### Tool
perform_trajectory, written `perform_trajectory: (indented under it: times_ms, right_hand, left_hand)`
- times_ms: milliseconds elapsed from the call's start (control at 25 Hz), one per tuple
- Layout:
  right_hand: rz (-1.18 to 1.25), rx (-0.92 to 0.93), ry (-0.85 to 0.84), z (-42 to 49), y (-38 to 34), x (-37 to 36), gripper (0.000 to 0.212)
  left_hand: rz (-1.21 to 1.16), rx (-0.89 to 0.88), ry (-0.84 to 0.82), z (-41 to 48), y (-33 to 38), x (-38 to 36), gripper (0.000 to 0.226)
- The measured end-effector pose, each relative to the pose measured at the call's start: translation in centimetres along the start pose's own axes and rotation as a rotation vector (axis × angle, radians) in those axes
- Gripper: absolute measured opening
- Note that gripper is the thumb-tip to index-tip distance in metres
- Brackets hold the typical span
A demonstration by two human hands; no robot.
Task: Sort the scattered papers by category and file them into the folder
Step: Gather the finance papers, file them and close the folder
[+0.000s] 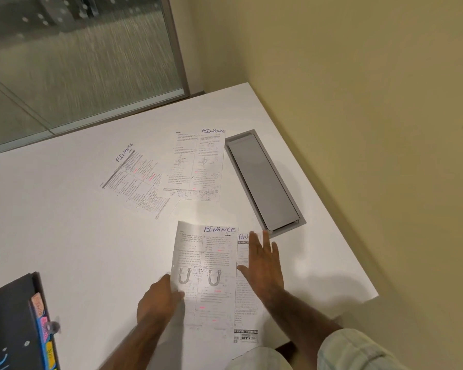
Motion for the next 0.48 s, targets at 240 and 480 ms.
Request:
perform_trajectory:
  times_ms: [240,480]
  right_hand:
    - [-0.025,0.056,0.015,-0.3,0.2,-0.2,0.08]
    - [0.867,-0.204,-0.007,-1.5,3.2,-2.7,0.08]
  left_hand:
    - [-0.035,0.05,0.01,-0.9,-0.2,-0.4,0.032]
    - [-0.076,0.015,-0.035,-1.3,0.4,-1.7,0.058]
Point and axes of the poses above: each hand's wrist, its own z-axis towards the middle knuckle, its own x-axis out of the back of the hand, y = z × x, the point moved 10 cm from there along z, towards the middle knuckle, and after that the axes turned 12 degrees about -y, right-handed, at the moved point
